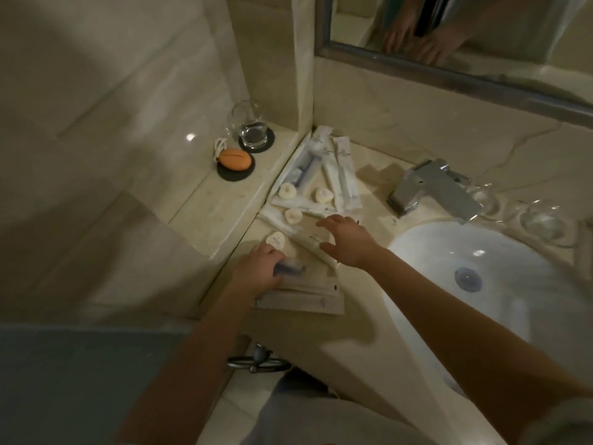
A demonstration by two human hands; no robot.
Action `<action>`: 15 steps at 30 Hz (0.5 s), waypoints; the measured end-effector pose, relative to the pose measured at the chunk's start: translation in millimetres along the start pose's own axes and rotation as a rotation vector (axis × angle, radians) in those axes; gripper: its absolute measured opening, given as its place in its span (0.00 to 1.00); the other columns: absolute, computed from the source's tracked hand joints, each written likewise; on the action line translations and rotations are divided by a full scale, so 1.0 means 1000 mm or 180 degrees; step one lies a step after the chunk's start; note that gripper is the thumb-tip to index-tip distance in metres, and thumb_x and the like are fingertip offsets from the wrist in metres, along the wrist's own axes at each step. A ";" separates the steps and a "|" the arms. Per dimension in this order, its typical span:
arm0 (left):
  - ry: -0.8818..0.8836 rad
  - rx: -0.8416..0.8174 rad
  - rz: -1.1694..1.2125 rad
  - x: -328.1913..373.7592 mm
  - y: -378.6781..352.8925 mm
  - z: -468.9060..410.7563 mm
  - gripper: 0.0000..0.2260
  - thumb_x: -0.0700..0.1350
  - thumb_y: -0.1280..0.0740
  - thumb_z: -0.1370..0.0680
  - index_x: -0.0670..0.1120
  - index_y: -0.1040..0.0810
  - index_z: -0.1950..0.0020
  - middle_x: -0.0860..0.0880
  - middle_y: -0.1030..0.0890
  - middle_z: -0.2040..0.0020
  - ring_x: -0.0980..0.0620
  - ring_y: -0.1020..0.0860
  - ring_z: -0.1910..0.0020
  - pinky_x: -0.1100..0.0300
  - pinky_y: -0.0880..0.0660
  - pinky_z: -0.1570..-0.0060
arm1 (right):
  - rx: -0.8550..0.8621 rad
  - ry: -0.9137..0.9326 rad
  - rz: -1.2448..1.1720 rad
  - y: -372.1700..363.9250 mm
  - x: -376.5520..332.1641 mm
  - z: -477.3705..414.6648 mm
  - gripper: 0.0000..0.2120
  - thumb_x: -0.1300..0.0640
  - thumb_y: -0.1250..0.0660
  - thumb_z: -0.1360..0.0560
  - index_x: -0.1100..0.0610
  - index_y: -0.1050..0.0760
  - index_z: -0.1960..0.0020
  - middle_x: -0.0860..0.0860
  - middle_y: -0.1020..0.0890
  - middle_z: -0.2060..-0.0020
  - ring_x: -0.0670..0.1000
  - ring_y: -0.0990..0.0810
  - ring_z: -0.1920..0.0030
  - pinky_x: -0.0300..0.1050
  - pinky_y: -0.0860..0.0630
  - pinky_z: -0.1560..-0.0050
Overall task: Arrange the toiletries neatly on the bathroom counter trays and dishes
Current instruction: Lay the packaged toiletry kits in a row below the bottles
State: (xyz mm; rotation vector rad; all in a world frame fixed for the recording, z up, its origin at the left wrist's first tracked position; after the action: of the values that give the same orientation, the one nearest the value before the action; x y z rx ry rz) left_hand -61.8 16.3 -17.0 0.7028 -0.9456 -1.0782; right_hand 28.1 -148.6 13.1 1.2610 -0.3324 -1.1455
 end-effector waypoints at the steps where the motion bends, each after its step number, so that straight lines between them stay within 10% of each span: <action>1: 0.0009 0.0070 0.0099 -0.002 0.000 -0.001 0.13 0.48 0.37 0.25 0.47 0.24 0.41 0.46 0.25 0.41 0.46 0.27 0.44 0.51 0.27 0.46 | 0.0053 0.0023 -0.0048 -0.001 0.000 -0.003 0.24 0.51 0.38 0.24 0.53 0.36 0.29 0.53 0.32 0.31 0.57 0.32 0.34 0.53 0.30 0.37; 15: 0.0358 0.1250 0.1299 -0.025 0.073 -0.031 0.08 0.44 0.39 0.21 0.40 0.27 0.54 0.45 0.26 0.62 0.45 0.26 0.62 0.58 0.34 0.64 | 0.0490 -0.0765 -0.1095 0.047 0.006 -0.123 0.27 0.54 0.38 0.23 0.59 0.42 0.27 0.59 0.30 0.31 0.58 0.30 0.33 0.48 0.32 0.37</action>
State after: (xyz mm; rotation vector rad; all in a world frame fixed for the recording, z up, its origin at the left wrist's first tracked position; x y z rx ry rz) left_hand -8.8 65.4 24.4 0.8344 -1.1565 -0.4927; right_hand 145.7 -88.8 9.8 1.3508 -0.3978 -1.5974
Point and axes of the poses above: each hand's wrist, its own z-axis away from the middle knuckle, its own y-axis out of the back of the hand, x = y × z, the point moved 4 cm from there along -z, towards the middle knuckle
